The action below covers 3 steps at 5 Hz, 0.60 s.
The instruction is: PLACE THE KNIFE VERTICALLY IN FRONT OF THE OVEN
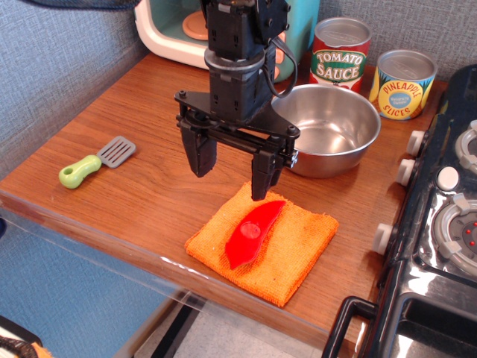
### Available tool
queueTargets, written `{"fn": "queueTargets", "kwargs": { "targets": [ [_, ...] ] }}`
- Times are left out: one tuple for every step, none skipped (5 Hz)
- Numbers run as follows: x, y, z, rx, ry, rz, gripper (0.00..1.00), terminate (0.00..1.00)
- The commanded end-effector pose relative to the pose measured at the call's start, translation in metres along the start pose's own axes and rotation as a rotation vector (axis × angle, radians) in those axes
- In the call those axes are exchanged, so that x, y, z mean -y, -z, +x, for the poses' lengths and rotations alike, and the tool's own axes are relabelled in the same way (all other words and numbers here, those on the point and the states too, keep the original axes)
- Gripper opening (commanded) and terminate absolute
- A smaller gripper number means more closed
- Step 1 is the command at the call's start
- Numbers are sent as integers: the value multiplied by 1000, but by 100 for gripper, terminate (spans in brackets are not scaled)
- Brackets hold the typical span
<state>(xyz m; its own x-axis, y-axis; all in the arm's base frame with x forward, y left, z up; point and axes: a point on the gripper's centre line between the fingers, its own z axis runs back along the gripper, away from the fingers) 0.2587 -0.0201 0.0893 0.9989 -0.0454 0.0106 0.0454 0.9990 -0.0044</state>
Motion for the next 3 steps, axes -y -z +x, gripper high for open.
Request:
{"fn": "queueTargets", "kwargs": {
  "targets": [
    [0,0,0,0,0,0,100,0],
    [-17,0,-2,3,-45,1,100,0],
    [-42,1,-4,0,-114,11,100,0]
  ]
}}
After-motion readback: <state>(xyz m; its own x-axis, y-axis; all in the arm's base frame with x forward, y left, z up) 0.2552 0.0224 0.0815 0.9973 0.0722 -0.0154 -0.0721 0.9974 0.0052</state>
